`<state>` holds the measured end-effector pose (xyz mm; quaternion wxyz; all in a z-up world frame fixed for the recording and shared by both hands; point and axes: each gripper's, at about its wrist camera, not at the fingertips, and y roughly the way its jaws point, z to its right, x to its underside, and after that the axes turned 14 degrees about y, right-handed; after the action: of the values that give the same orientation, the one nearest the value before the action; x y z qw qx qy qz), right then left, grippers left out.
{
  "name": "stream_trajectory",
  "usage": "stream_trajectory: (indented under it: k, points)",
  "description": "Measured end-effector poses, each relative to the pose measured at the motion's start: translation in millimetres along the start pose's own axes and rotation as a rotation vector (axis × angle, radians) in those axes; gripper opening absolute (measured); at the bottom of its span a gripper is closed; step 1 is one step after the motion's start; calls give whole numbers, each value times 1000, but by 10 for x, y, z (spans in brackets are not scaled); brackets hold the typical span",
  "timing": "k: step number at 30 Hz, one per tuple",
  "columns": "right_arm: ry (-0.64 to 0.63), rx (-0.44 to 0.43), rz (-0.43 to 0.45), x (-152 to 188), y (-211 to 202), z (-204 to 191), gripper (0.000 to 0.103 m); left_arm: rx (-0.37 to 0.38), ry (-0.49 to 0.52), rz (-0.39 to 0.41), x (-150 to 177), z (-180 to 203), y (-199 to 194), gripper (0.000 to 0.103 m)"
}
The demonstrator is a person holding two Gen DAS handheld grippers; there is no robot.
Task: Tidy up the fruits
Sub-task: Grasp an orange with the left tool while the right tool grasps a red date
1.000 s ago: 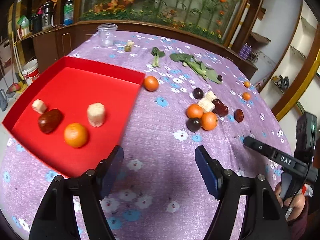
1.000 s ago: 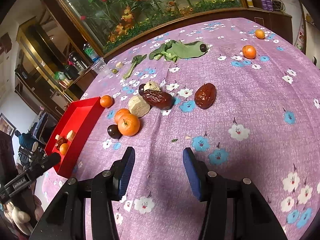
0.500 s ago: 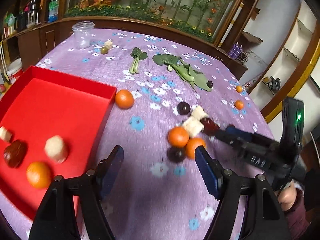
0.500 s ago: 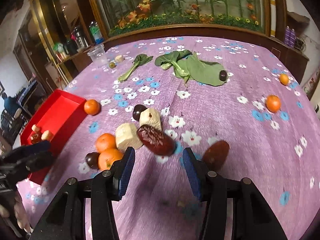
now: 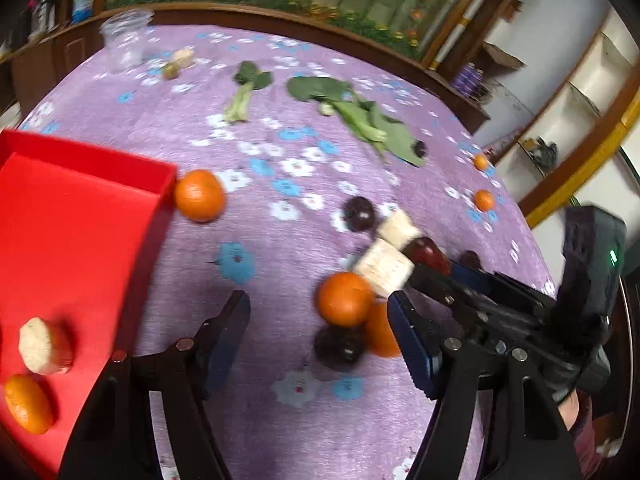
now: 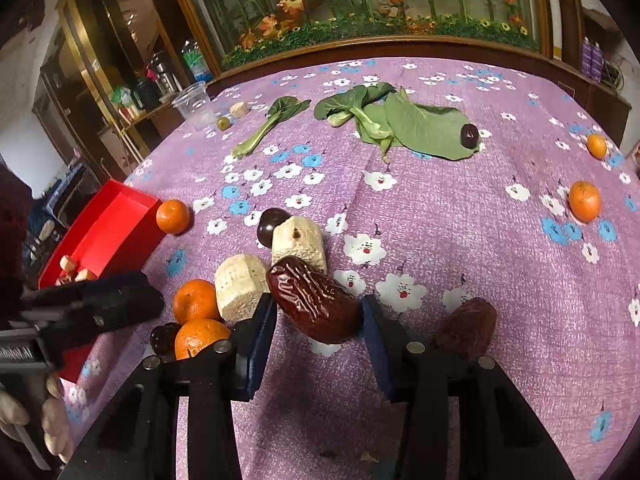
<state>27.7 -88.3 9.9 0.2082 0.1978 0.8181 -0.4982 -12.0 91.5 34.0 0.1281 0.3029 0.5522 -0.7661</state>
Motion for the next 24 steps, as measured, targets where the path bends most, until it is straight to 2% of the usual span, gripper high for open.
stream_trajectory:
  k: [5, 7, 10, 11, 13, 17, 19, 23, 24]
  points:
    - [67, -39, 2, -29, -20, 122, 42, -12, 208, 37, 54, 404, -42, 68]
    - [75, -45, 2, -36, -14, 126, 42, -18, 301, 27, 59, 594, -5, 56]
    - [77, -50, 5, -31, -18, 129, 42, -49, 409, 0, 83, 815, 114, 52]
    - [79, -53, 4, -34, -17, 132, 42, -89, 440, 1, 95, 867, 163, 52]
    - [88, -63, 3, -35, -20, 149, 43, -113, 466, 9, 101, 898, 219, 52]
    - [81, -72, 2, -38, -9, 137, 44, -115, 484, 23, 108, 922, 251, 52]
    - [58, -71, 3, -24, -3, 96, 51, -143, 513, 21, 132, 955, 294, 33]
    - [-8, -47, 7, 15, 29, -21, 51, -104, 458, 32, 128, 854, 283, 32]
    - [-23, -36, 11, 29, 31, -49, 47, -102, 451, 34, 130, 846, 276, 32]
